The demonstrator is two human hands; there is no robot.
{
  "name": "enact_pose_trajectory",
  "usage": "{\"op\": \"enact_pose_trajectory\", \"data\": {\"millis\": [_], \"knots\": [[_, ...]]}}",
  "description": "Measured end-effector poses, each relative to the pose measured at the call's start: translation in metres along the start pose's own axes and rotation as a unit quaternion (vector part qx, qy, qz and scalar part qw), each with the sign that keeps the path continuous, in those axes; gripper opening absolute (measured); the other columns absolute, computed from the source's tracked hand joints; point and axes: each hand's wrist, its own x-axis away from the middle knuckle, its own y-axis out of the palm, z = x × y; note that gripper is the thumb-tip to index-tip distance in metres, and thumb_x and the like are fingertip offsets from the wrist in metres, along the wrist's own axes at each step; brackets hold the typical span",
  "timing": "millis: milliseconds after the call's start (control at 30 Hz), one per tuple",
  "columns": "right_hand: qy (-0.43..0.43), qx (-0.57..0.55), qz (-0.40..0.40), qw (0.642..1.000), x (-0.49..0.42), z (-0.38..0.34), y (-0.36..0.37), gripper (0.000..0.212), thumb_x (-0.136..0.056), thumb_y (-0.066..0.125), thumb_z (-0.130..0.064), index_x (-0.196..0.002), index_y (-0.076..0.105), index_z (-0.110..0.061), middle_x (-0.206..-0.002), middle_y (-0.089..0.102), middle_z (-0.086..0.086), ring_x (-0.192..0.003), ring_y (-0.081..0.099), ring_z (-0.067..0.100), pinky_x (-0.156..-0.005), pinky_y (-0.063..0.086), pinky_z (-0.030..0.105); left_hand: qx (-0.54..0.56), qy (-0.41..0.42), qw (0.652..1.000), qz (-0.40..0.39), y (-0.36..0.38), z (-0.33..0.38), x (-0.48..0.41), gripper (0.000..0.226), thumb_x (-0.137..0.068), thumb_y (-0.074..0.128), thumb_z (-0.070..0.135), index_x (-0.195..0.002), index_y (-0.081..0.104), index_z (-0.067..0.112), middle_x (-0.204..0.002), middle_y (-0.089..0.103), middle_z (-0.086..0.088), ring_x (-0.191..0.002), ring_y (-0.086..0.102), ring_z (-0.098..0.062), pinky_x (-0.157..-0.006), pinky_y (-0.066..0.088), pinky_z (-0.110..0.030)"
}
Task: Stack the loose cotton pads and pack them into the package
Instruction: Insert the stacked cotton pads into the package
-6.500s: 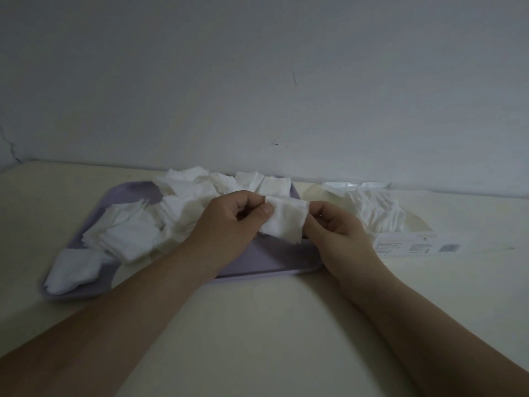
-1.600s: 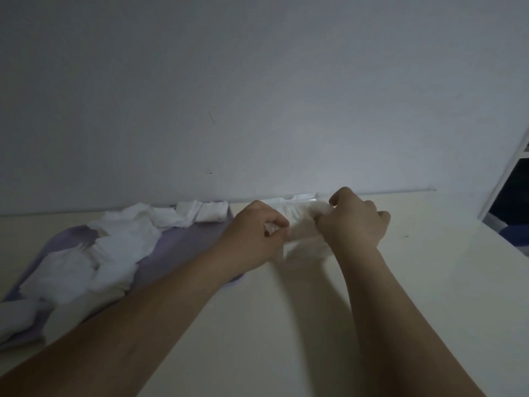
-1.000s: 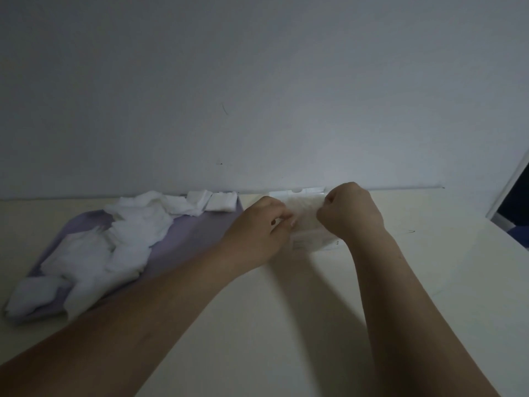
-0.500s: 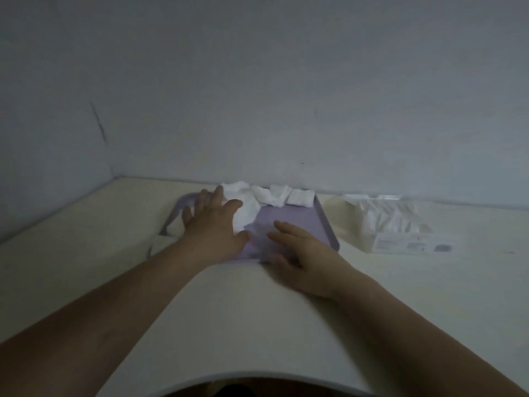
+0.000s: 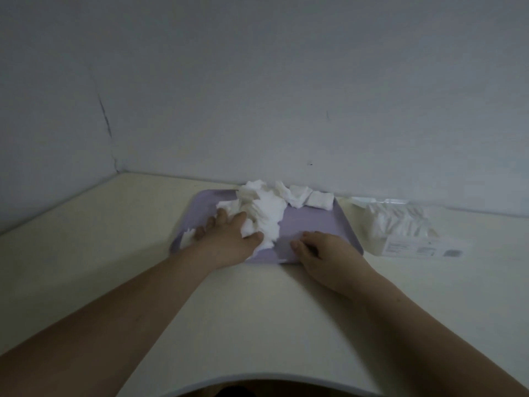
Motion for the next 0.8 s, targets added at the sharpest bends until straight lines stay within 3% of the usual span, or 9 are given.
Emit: {"op": "enact_pose_trajectory", "data": {"millis": [67,133,233,367,467,533,600,700,800], "knots": [[0.017,0.005,0.02,1.0,0.0,0.004,0.0,0.064,-0.091,0.03,-0.069,-0.077,0.063,-0.016,-0.076,0.066,0.0,-0.075,0.061,0.019,-0.069,0.05,0.037,0.015,0.011,1.0,-0.002,0.004,0.016,-0.005,0.078,-0.092,0.035,0.076,-0.158,0.014,0.039,-0.171,-0.001,-0.005,-0.158,0.002,-0.032,-0.124,0.008,-0.058],[0.034,0.009,0.036,0.999,0.0,0.008,-0.001,0.06,-0.095,0.037,-0.067,-0.072,0.061,-0.016,-0.069,0.063,0.0,-0.07,0.06,0.018,-0.058,0.043,0.033,0.033,0.023,0.999,-0.005,0.008,0.033,-0.009,0.079,-0.091,0.036,0.076,-0.157,0.016,0.038,-0.17,0.001,-0.004,-0.157,0.004,-0.03,-0.123,0.008,-0.056],[0.037,0.05,0.095,0.994,0.001,0.014,-0.005,0.048,-0.096,0.048,-0.061,-0.088,0.072,-0.02,-0.087,0.071,-0.002,-0.085,0.066,0.018,-0.068,0.053,0.032,0.065,0.076,0.995,0.009,0.011,0.056,-0.006,0.085,-0.085,0.035,0.08,-0.156,0.023,0.035,-0.167,0.013,-0.006,-0.155,0.015,-0.032,-0.123,0.015,-0.051],[0.016,0.042,0.181,0.982,0.0,0.022,-0.007,0.027,-0.089,0.063,-0.048,-0.081,0.072,-0.023,-0.086,0.063,-0.004,-0.088,0.063,0.022,-0.067,0.053,0.033,0.272,0.136,0.951,-0.053,0.008,0.07,-0.008,0.063,-0.102,0.047,0.055,-0.158,0.03,0.033,-0.169,0.02,0.007,-0.151,0.03,-0.018,-0.125,0.024,-0.039],[-0.023,0.017,0.232,0.972,0.001,0.016,-0.007,0.022,-0.084,0.06,-0.045,-0.081,0.066,-0.024,-0.085,0.06,-0.005,-0.087,0.062,0.022,-0.065,0.053,0.038,0.364,0.134,0.921,0.043,0.004,0.059,-0.018,0.046,-0.105,0.05,0.038,-0.15,0.047,0.028,-0.156,0.045,0.008,-0.14,0.044,-0.009,-0.12,0.034,-0.034],[-0.064,-0.007,0.228,0.971,0.004,0.009,-0.007,0.018,-0.084,0.06,-0.044,-0.089,0.067,-0.028,-0.091,0.061,-0.008,-0.089,0.062,0.02,-0.064,0.054,0.04,0.343,0.11,0.926,0.113,-0.005,0.044,-0.021,0.041,-0.101,0.054,0.017,-0.142,0.056,0.021,-0.139,0.058,0.006,-0.133,0.053,-0.012,-0.11,0.04,-0.027],[-0.123,-0.014,0.175,0.977,0.004,0.001,-0.003,0.019,-0.088,0.063,-0.041,-0.101,0.071,-0.029,-0.099,0.062,-0.01,-0.093,0.062,0.019,-0.068,0.054,0.039,0.245,0.064,0.959,0.126,-0.017,0.023,-0.019,0.046,-0.092,0.057,0.008,-0.138,0.06,0.017,-0.134,0.058,0.005,-0.129,0.055,-0.018,-0.1,0.04,-0.022],[-0.187,-0.011,0.107,0.976,0.0,-0.002,0.004,0.024,-0.088,0.067,-0.046,-0.103,0.076,-0.028,-0.1,0.063,-0.008,-0.089,0.061,0.019,-0.074,0.053,0.037,0.093,0.001,0.993,0.069,-0.026,-0.004,-0.013,0.068,-0.072,0.057,0.037,-0.139,0.059,0.022,-0.148,0.052,-0.003,-0.134,0.051,-0.028,-0.11,0.042,-0.036],[-0.174,0.006,0.088,0.981,-0.001,-0.002,0.005,0.051,-0.078,0.067,-0.07,-0.102,0.08,-0.027,-0.1,0.064,-0.011,-0.089,0.061,0.015,-0.075,0.054,0.033,0.04,-0.029,0.998,0.043,-0.024,-0.012,-0.007,0.077,-0.062,0.048,0.048,-0.136,0.058,0.029,-0.138,0.053,-0.004,-0.127,0.052,-0.031,-0.106,0.045,-0.041]]}}
